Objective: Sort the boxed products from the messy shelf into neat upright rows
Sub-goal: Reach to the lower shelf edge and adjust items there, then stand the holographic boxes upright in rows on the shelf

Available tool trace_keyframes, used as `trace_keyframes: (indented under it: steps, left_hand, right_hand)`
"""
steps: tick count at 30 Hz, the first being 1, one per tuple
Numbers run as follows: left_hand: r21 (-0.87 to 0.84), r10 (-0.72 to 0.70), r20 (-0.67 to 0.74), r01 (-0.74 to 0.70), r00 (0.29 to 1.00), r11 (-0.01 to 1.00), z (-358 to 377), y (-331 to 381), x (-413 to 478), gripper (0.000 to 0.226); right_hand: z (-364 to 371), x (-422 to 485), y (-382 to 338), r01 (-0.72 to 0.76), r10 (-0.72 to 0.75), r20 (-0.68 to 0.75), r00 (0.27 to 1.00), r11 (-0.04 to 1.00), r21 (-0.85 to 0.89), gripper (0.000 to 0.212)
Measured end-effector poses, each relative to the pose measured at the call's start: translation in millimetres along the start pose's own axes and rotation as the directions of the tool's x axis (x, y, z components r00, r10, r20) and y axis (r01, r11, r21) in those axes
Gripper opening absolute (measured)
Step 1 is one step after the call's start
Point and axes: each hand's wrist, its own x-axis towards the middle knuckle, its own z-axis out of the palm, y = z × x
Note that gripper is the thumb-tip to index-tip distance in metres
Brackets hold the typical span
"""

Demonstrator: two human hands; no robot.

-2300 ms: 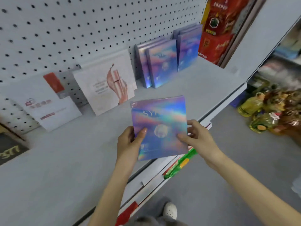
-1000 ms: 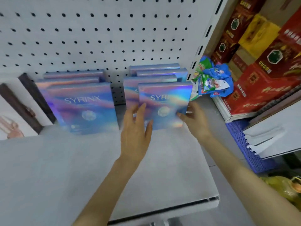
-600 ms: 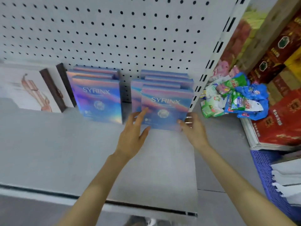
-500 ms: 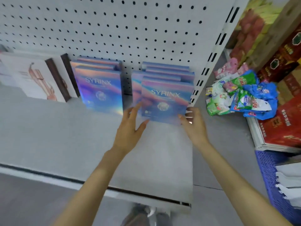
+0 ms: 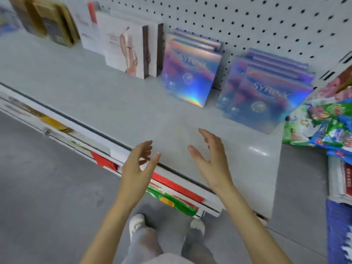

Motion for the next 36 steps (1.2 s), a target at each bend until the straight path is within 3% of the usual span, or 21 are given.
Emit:
trace_keyframes:
  steps: [7,12,15,19,26,31,36]
  left_hand:
    - [0.025,-0.068,-0.13,0.072,0.989,0.997,-175,-83,19,0.031]
    - [0.104,-0.066,-0.174,0.085,0.983,0.991,-315,-133,46,0.027]
    - [0.09,-0.075,-0.239,0.099,0.968,0.991,-388,-150,64,0.024]
    - [0.026,-0.091,-0.344,0.107,0.934,0.994,-457,-170,102,0.024]
    - [-0.042,-0.098,-0.378,0.089,0.921,0.995,-526,-202,161,0.021]
    - [-0.018,-0.125,-0.378,0.128,0.917,0.992,-595,-233,228,0.023]
    - [0.034,-0.094,-0.374,0.116,0.922,0.993,-689,-246,326,0.024]
  right_hand:
    - [180,12,-80,0.083,-0.085,0.239,0.967,0.996,0.018,0.046]
    - [330,11,-138,0.033,-0.075,0.318,0.945,0.99,0.134,0.048]
    - [391,16,-178,0.074,-0.11,0.381,0.918,0.991,0.108,0.048]
    - [443,38,-220,0.16,-0.174,0.396,0.902,0.985,0.07,0.05]
    - [539,90,-263,0.188,-0.181,0.448,0.876,0.982,0.029,0.045]
    - [624,153,-292,0.163,-0.187,0.45,0.873,0.982,0.092,0.053]
    - [719,242,-344,0.149,-0.206,0.375,0.904,0.973,0.175,0.036]
